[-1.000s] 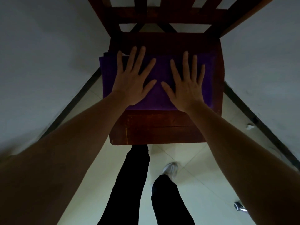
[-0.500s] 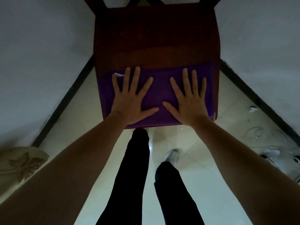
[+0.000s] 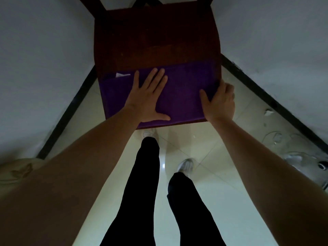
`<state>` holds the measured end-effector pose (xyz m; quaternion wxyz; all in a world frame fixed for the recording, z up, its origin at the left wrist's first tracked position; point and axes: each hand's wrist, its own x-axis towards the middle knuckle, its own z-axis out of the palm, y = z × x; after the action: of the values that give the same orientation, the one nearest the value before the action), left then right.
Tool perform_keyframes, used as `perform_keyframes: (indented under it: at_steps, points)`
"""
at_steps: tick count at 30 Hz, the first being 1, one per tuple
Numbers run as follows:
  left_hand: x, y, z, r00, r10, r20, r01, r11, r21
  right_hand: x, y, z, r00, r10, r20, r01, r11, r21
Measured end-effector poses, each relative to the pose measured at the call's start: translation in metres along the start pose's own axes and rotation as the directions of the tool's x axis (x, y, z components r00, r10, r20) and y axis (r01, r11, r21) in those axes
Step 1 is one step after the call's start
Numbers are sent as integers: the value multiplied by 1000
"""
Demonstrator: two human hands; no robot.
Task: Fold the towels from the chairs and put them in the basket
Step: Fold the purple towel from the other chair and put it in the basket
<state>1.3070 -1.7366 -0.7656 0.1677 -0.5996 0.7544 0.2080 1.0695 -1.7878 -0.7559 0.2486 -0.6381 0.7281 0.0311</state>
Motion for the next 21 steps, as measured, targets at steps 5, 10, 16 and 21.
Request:
perform_keyframes:
  at_steps: [5, 10, 16, 21]
  points:
    - [2, -2, 4, 1000, -6, 23, 7, 999, -32, 10, 2, -14, 995, 99, 25, -98, 995, -16]
    - [6, -2, 3, 998, -24, 58, 26, 999, -30, 9, -2, -10, 980, 161, 116, -161, 987, -14]
    - [10, -3, 5, 997, -21, 80, 23, 999, -26, 11, -4, -15, 942, 156, 297, -254, 911, 326]
    - [8, -3, 0, 996, -4, 86, 12, 995, -97, 0, -5, -33, 878, 172, 447, -420, 726, 545]
